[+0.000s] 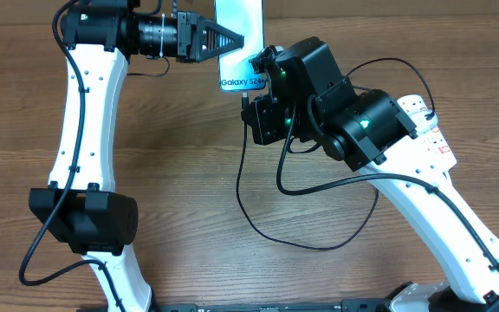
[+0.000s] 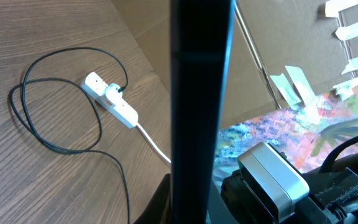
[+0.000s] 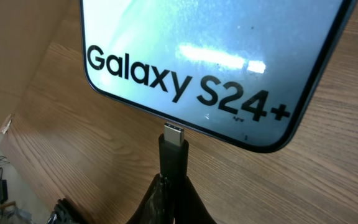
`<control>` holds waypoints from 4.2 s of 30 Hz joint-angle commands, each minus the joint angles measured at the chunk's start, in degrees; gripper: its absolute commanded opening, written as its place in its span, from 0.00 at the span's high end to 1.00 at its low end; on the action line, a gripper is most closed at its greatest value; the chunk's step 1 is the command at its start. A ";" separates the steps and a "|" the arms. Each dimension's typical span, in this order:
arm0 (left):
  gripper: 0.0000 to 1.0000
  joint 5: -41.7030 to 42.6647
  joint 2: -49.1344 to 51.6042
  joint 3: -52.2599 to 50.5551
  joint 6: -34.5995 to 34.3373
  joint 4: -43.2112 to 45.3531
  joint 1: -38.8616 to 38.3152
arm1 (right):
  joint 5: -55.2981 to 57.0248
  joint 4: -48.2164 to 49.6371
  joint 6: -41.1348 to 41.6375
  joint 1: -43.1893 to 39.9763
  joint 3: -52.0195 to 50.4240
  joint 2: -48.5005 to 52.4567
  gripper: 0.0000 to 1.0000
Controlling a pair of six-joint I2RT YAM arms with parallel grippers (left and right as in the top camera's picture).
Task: Plug charger to phone and switch on socket
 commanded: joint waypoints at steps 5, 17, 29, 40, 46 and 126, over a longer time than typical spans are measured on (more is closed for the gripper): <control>0.96 3.41 -0.15 0.61 1.36 0.42 0.13 | 0.33 0.52 0.02 -0.11 1.75 -1.01 0.96; 0.96 4.96 -0.15 0.61 1.75 0.42 0.11 | 0.33 1.14 0.90 -0.11 1.75 -1.01 0.96; 0.96 4.50 -0.15 0.61 2.54 0.42 0.11 | 0.33 1.07 1.29 -0.11 1.75 -1.01 0.96; 0.96 4.07 -0.15 0.61 3.04 0.44 0.11 | 0.33 0.98 1.27 -0.11 1.75 -1.01 0.96; 0.96 4.33 -0.15 0.61 3.02 0.42 0.11 | 0.37 1.01 1.27 -0.11 1.75 -1.01 0.96; 0.96 5.75 -0.15 0.61 5.62 0.15 0.11 | -0.33 2.38 1.70 -1.29 1.75 -1.01 0.96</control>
